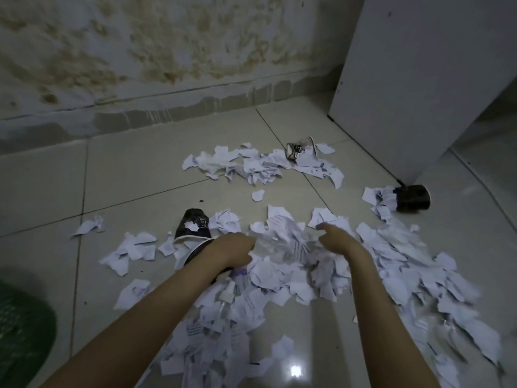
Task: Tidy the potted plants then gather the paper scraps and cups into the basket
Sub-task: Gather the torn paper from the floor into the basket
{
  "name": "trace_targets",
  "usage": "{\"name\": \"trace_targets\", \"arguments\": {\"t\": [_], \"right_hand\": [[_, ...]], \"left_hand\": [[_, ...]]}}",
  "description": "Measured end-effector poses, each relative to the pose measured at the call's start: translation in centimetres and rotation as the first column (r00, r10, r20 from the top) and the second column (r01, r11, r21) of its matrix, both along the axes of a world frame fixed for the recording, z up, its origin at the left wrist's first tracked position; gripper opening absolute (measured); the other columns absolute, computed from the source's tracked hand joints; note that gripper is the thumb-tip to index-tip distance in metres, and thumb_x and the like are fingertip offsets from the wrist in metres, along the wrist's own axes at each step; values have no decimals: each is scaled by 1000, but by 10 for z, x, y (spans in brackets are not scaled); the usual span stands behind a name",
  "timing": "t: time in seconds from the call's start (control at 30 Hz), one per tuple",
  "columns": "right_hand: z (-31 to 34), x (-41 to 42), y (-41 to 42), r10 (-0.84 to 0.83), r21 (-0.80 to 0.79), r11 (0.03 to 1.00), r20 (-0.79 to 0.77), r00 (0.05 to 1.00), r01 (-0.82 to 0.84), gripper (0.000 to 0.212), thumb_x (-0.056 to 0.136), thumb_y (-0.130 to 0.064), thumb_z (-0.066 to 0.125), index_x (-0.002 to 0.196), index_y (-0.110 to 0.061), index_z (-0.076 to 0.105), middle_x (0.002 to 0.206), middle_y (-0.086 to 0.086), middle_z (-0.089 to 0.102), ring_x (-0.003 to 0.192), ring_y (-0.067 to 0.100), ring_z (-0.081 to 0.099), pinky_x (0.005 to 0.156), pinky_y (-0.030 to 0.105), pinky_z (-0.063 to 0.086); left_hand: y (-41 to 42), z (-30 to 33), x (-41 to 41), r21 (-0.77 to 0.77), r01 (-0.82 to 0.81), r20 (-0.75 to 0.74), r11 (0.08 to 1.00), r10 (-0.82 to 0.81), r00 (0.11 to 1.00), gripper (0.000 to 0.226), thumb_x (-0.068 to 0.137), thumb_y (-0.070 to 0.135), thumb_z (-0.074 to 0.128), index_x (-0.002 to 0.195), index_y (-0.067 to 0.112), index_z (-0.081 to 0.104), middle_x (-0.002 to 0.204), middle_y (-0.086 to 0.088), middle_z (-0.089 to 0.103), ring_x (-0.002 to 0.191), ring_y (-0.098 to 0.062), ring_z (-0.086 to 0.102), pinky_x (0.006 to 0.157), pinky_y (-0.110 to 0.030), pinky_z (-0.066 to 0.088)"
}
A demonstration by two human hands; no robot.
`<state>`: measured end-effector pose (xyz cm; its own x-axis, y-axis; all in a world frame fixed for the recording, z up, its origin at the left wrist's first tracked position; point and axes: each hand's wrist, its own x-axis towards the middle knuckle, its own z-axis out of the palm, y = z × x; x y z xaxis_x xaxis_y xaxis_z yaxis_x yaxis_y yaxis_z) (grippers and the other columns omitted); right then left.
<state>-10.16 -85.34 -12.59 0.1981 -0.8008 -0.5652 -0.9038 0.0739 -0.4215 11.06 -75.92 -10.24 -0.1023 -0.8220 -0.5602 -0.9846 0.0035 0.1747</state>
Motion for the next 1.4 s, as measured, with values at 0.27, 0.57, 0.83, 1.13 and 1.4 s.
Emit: {"name": "trace_targets", "arguments": {"t": [0.27, 0.57, 0.83, 1.13, 1.4], "right_hand": [[-16, 10, -28, -24, -97, 995, -164, 986, 8, 50, 100, -27, 31, 147, -16, 18, 153, 22, 14, 142, 39, 13, 114, 52, 14], [-33, 44, 19, 122, -235, 969, 188, 975, -76, 44, 91, -7, 41, 135, -13, 45, 144, 15, 38, 133, 33, 34, 109, 45, 31], [-29, 9, 21, -437, -209, 878, 13, 899, 430, 48, 98, -27, 34, 145, -21, 24, 155, 19, 4, 141, 46, -2, 111, 58, 12], [-28, 13, 43, -234, -162, 946, 253, 939, 280, 50, 99, -25, 36, 147, -18, 21, 157, 11, 9, 144, 35, 0, 116, 47, 9], [-29, -38, 58, -413, -334, 684, 555, 722, 648, 41, 99, -17, 38, 140, -13, 37, 154, 9, 22, 146, 24, 4, 116, 37, 11]], "left_hand": [[-8, -25, -25, -203, 213, 133, 956, -189, 973, 60, 90, 3, 41, 146, 12, 20, 151, -13, 19, 137, -28, 23, 103, -41, 34], [1, -40, -16, -231, 147, 148, 962, -114, 982, 51, 87, 2, 41, 136, 16, 34, 133, -14, 36, 125, -29, 35, 98, -41, 34], [-16, -42, -17, -225, -72, -65, 972, 59, 996, 63, 89, 2, 42, 146, 14, 19, 153, -14, 12, 141, -27, 16, 109, -39, 30], [-29, -40, -23, -114, -83, -66, 990, 76, 995, 67, 88, 2, 40, 148, 22, 16, 144, -13, 33, 127, -30, 40, 100, -40, 39], [-25, -30, 3, -147, -248, -250, 958, 206, 946, 71, 86, 8, 59, 146, 19, 22, 138, -17, 37, 126, -30, 41, 101, -34, 38]]}}
